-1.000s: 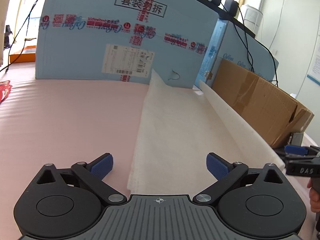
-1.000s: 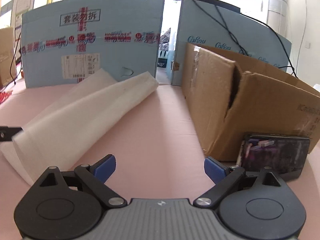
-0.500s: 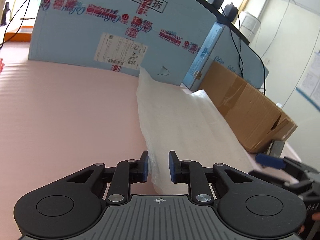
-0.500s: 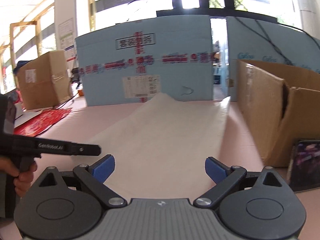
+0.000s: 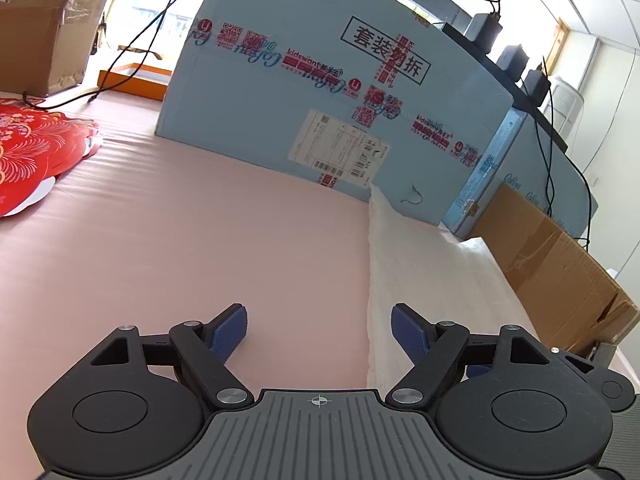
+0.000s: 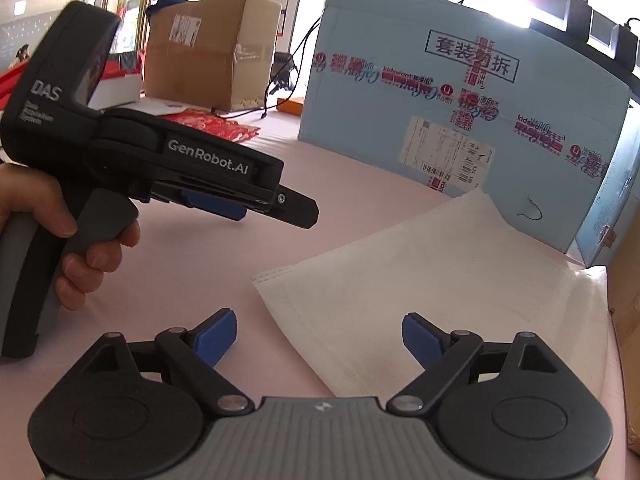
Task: Fold shopping bag
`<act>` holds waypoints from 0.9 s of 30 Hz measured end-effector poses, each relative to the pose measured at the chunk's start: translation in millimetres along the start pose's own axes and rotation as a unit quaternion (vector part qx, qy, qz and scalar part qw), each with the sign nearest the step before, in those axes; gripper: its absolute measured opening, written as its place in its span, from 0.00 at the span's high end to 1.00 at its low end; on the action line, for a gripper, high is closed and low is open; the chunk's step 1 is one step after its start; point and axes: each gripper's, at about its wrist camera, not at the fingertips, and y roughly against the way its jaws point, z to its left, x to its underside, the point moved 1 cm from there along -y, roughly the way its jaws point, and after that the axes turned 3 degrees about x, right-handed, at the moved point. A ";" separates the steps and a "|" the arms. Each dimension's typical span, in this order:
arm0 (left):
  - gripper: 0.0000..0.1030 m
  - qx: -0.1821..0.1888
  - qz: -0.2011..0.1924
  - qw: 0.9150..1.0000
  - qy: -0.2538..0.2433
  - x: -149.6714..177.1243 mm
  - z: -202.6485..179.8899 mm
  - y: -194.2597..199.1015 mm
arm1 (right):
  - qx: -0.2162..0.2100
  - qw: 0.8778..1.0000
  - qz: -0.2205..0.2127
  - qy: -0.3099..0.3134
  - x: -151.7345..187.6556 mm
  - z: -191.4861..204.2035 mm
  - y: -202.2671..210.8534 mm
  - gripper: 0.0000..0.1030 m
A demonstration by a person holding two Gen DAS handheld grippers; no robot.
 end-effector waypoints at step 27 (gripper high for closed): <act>0.02 -0.021 0.066 0.990 -0.121 6.4 -28.9 -16.5 | -0.010 0.999 -0.019 -0.043 2.1 -10.5 -9.0 0.27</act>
